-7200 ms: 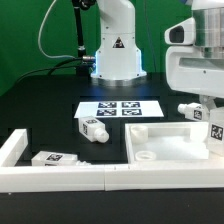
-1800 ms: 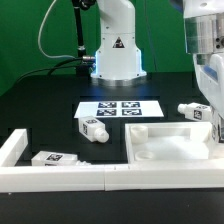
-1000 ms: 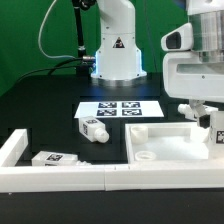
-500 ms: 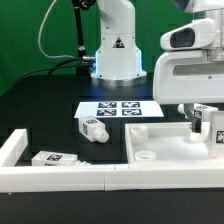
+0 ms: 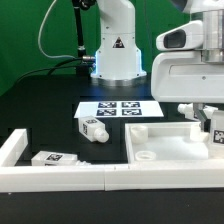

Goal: Assemble one leg

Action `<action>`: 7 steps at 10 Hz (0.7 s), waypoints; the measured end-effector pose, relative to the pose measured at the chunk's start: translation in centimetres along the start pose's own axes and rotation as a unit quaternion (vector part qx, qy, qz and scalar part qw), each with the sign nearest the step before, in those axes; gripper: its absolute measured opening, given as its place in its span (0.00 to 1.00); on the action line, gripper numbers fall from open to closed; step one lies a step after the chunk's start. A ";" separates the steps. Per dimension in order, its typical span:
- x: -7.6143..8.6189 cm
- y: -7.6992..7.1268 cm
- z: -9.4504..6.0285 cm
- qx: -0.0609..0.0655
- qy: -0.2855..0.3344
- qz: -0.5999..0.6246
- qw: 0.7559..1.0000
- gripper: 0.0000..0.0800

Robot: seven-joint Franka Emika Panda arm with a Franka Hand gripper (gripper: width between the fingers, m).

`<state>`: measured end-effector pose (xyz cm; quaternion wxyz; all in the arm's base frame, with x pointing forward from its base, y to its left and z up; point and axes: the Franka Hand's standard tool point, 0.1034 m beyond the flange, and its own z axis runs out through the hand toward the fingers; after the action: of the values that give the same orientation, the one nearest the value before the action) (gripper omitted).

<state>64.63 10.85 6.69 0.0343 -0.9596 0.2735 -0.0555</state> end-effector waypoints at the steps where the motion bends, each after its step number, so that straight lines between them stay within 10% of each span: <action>1: 0.0 0.1 0.0 -0.001 0.000 0.045 0.999 0.36; 7: -0.5 0.2 0.0 -0.006 -0.019 0.449 0.893 0.36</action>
Offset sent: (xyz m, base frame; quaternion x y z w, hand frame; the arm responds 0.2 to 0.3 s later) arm 0.0023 -0.0014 0.0019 0.0044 -0.0144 0.3070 0.9516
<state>64.15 10.95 6.65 0.0550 -0.7357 0.6750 -0.0142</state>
